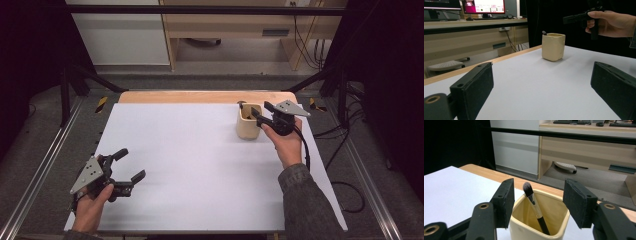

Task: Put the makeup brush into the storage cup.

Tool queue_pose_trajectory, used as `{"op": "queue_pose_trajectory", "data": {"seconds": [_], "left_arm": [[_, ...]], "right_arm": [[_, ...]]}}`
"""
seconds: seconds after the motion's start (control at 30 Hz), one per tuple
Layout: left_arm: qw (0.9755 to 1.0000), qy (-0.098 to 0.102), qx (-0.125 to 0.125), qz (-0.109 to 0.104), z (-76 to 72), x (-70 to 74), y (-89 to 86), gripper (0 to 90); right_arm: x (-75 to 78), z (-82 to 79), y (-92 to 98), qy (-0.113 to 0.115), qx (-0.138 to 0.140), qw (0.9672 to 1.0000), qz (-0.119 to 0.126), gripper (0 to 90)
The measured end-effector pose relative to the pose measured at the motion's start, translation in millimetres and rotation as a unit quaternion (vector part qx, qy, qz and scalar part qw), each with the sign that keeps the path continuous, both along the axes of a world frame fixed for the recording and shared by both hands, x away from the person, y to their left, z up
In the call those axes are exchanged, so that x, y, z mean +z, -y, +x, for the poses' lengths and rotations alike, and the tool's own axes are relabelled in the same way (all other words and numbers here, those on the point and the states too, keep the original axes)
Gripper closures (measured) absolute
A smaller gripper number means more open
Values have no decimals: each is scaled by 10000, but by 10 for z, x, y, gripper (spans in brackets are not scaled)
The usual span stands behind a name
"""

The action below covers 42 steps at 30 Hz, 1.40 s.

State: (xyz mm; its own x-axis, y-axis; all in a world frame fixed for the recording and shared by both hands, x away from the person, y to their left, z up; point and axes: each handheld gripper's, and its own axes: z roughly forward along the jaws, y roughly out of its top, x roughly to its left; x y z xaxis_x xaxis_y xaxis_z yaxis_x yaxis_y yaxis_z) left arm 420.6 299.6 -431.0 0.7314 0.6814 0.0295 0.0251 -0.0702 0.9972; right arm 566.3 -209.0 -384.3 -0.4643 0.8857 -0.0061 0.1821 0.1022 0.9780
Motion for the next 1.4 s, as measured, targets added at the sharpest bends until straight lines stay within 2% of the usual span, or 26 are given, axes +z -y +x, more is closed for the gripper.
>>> {"op": "queue_pose_trajectory", "data": {"seconds": [0.4, 0.6, 0.73, 1.4], "left_arm": [[10000, 0, -3, -2, -1, 1, -3, 42], [10000, -3, 0, 12, 1, 0, -4, 42], [10000, 4, 1, 17, 1, -2, 1, 42], [10000, 26, 53, 70, 4, -4, -3, 42]], "right_arm": [[-4, -6, -4, -27, -36, 10000, 1, 384], [-14, -8, -18, -66, -30, 10000, -27, 305], [-9, -18, -29, -76, -12, 9999, -83, 299], [29, -81, -47, -134, 18, 9999, -60, 113]]}}
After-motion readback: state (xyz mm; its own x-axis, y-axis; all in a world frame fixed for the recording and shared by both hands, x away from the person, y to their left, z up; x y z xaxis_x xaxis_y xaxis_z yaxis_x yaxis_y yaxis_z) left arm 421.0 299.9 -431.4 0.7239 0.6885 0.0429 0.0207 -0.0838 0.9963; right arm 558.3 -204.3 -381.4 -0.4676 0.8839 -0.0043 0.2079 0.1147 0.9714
